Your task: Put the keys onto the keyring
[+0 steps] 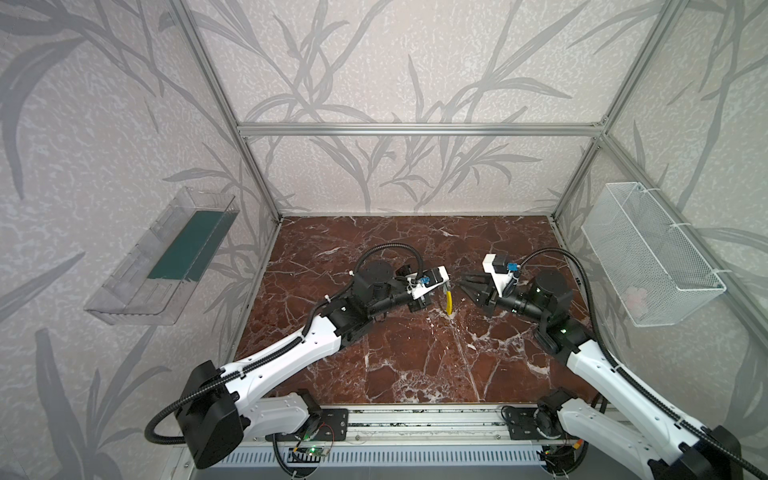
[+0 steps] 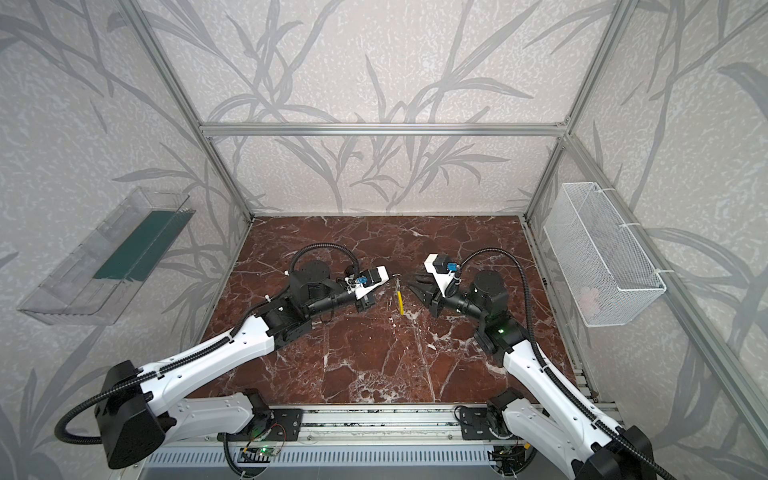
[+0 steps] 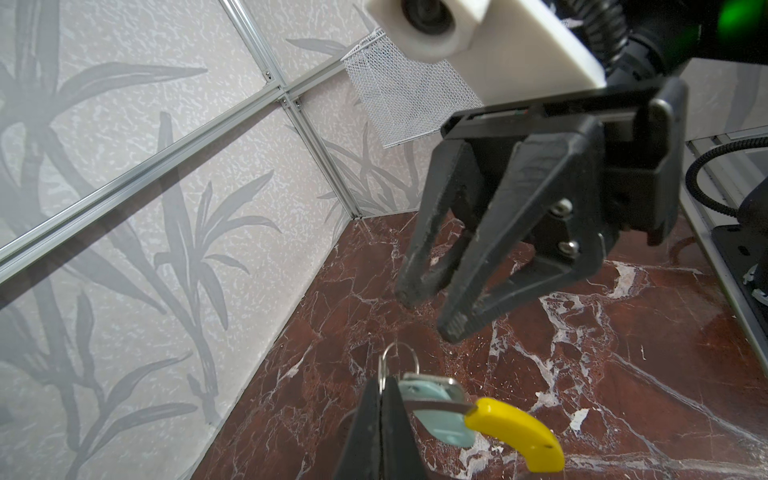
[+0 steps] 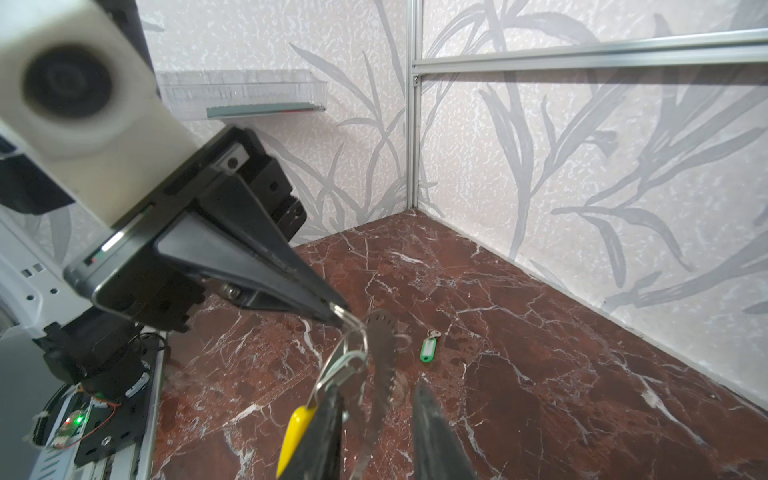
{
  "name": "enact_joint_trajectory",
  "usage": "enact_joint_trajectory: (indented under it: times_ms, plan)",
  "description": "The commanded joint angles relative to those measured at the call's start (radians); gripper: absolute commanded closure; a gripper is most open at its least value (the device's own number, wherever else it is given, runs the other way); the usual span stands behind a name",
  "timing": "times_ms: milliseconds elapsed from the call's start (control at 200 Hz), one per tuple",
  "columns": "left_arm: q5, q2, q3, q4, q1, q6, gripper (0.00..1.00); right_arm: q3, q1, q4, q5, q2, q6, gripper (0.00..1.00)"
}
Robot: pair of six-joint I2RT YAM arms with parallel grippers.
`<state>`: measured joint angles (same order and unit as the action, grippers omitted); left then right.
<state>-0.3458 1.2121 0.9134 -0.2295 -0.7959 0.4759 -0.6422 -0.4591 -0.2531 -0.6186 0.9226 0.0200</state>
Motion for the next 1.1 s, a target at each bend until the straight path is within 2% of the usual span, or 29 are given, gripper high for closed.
enact_joint_trajectory:
  times_ms: [0,225,455,585,915,970,1095]
  plan:
    - [-0.022,-0.021,-0.003,-0.065,0.005,-0.028,1.0,-0.037,-0.052,0.104,0.028,0.036,0.1,0.68]
    - [-0.009,-0.014,-0.001,-0.082,0.006,-0.044,1.0,-0.048,-0.082,0.031,0.086,0.083,0.091,0.65]
    - [-0.004,-0.005,0.0,-0.08,0.004,-0.049,1.0,-0.05,-0.097,-0.041,0.179,0.084,0.094,0.67]
    - [0.001,0.003,0.004,-0.079,0.003,-0.052,1.0,-0.027,-0.096,-0.111,0.165,0.067,0.072,0.67]
    - [0.01,0.022,0.021,-0.079,0.004,-0.059,1.0,-0.009,-0.096,-0.143,0.155,0.073,0.056,0.68]
    - [0.01,0.023,0.024,-0.078,0.004,-0.06,1.0,-0.007,-0.097,-0.138,0.152,0.074,0.063,0.7]
    - [0.005,0.022,0.028,-0.083,0.004,-0.068,1.0,-0.001,-0.098,-0.137,0.153,0.079,0.063,0.79]
